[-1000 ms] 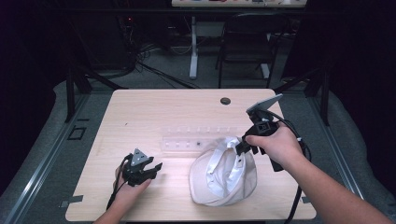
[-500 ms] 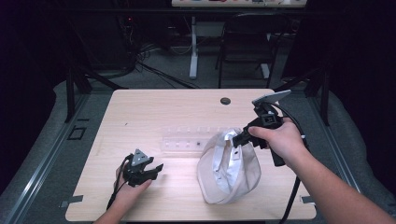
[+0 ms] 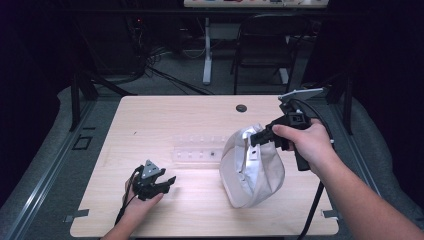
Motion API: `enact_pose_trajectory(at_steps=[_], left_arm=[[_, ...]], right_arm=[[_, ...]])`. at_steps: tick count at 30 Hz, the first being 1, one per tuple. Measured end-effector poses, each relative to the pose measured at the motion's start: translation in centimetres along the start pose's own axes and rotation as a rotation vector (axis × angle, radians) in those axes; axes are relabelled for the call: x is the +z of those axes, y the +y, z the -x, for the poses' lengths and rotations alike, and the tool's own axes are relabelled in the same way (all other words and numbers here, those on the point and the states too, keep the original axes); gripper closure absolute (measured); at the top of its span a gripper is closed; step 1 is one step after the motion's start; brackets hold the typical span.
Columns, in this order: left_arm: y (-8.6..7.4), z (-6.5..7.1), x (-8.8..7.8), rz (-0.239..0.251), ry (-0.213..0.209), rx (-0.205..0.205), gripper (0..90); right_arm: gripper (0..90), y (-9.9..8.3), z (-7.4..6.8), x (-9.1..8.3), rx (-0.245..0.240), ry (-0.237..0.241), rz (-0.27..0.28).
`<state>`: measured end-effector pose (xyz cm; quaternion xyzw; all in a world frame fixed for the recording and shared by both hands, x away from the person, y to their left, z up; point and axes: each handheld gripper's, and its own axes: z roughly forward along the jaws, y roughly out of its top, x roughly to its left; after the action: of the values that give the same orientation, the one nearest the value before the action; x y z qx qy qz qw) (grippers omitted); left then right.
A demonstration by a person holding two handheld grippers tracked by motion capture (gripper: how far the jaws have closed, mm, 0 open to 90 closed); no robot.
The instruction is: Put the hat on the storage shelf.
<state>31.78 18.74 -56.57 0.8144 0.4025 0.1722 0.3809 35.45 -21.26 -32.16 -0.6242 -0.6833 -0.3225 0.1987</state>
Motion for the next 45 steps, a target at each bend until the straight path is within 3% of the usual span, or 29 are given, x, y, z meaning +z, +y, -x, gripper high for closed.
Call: enact_pose_trajectory(at_steps=[8,23,33,39,45], left_arm=[[0.1,0.5,0.0,0.005,-0.008,0.02,47.7],[0.3,1.3,0.0,0.012,-0.024,0.047,47.7],[0.5,1.5,0.1,0.017,-0.034,0.049,47.7],[1.1,2.2,0.0,0.042,-0.046,0.058,47.5],[2.5,3.8,0.0,0.074,-0.066,0.11,46.2]], right_arm=[[83.8,1.3,-1.4,-0.4,-0.003,0.046,0.046],[83.8,4.1,-3.7,0.3,-0.012,-0.003,0.033],[83.7,5.6,-4.5,0.2,-0.018,0.002,0.081],[83.7,6.4,-4.8,0.7,-0.008,0.002,0.097],[83.8,7.4,-5.0,1.1,0.006,0.01,0.122]])
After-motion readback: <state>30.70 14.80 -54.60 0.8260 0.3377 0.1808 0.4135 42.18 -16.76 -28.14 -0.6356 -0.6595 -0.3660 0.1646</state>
